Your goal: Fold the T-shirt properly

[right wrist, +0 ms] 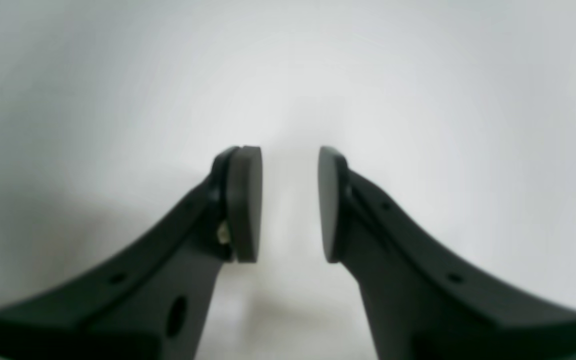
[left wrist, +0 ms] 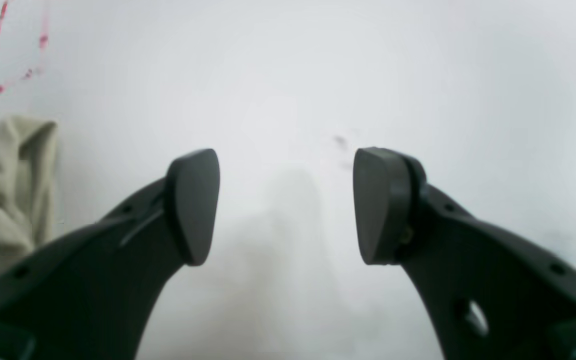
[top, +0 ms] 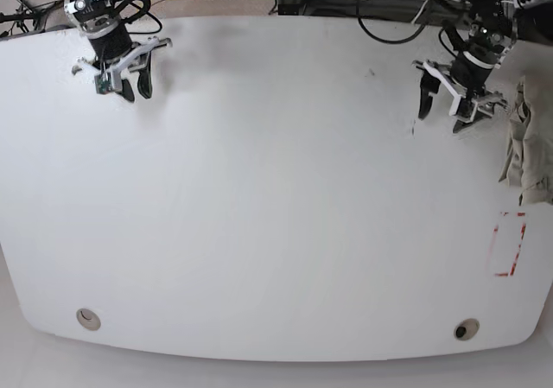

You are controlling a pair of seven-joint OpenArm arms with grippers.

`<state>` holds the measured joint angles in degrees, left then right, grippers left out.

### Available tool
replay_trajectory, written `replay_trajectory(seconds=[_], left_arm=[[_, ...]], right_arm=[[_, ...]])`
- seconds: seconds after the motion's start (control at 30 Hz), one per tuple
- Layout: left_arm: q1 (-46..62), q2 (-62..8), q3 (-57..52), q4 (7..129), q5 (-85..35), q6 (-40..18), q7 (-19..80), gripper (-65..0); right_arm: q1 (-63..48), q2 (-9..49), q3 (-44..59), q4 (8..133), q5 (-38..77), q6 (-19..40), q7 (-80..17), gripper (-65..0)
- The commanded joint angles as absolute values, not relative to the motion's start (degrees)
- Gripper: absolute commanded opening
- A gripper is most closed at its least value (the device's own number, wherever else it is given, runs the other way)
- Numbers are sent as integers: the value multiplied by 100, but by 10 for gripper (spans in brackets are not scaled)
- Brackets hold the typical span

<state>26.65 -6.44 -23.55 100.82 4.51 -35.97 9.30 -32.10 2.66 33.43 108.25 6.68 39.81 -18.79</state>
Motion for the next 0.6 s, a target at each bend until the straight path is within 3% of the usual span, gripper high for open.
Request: replay_trajectory(seconds=[0.0,0.2,0.57], left_arm=[[3108,-426,-2369,10677,312,-3626,708,-265],[4699,48,-2246,11380,303,-3626,716,-265],[6686,251,-1833,11160,303,-3626,725,-267]], right_arm=[[-3538,303,3407,11090,866,4000,-1736,-471],[-4593,277,3398,11231,1358,4000,-1727,-471],[-5824,145,3222,11011,1727,4000,-1736,-471]])
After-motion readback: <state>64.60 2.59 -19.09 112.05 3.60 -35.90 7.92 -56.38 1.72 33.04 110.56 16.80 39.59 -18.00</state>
